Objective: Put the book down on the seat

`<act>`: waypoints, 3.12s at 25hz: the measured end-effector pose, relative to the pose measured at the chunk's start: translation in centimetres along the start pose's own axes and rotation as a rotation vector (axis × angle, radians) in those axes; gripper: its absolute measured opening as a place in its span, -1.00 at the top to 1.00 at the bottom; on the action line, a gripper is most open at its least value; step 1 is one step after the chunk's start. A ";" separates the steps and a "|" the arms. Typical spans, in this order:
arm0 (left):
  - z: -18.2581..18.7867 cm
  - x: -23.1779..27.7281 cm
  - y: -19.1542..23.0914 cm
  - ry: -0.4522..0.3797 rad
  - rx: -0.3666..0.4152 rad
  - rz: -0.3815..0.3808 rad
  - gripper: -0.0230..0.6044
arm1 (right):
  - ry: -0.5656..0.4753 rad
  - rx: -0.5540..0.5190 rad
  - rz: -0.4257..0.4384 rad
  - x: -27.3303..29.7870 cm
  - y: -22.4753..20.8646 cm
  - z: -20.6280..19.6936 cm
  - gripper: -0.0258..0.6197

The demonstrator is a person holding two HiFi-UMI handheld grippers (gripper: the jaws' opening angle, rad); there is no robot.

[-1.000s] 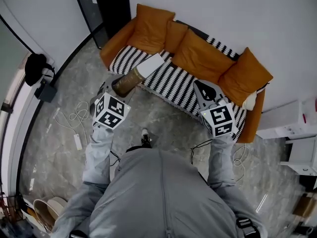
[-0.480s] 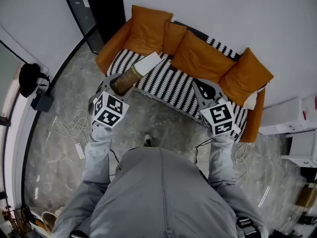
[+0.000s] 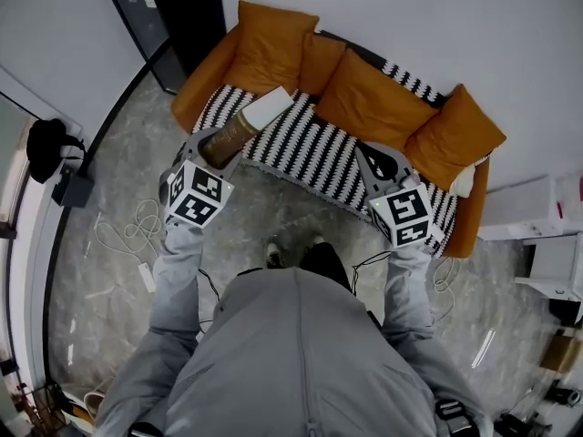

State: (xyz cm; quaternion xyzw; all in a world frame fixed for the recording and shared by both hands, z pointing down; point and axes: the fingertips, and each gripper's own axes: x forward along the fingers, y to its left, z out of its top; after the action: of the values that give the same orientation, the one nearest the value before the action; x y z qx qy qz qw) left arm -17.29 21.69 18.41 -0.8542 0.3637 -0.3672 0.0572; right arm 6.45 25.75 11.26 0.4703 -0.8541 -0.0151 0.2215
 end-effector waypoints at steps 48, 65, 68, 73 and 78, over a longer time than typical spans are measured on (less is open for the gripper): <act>-2.8 32.3 5.0 0.218 -0.274 -0.258 0.15 | 0.217 0.190 0.225 28.9 -15.7 -14.6 0.83; -10.5 43.0 0.7 0.354 -0.438 -0.427 0.15 | 0.355 0.372 0.269 34.7 -16.5 -25.2 0.83; -11.8 45.4 0.5 0.365 -0.475 -0.442 0.15 | 0.374 0.400 0.278 35.9 -16.3 -26.5 0.83; -15.0 48.1 -1.7 0.423 -0.515 -0.519 0.15 | 0.403 0.486 0.296 38.3 -15.0 -29.1 0.83; -18.8 50.0 -2.5 0.460 -0.577 -0.559 0.15 | 0.437 0.506 0.329 41.6 -12.9 -31.0 0.83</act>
State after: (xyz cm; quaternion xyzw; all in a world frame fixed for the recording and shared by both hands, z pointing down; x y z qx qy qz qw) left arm -5.14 -6.51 62.25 -0.7968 0.2101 -0.4323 -0.3661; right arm 9.81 -9.48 51.35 0.3587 -0.8276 0.3330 0.2748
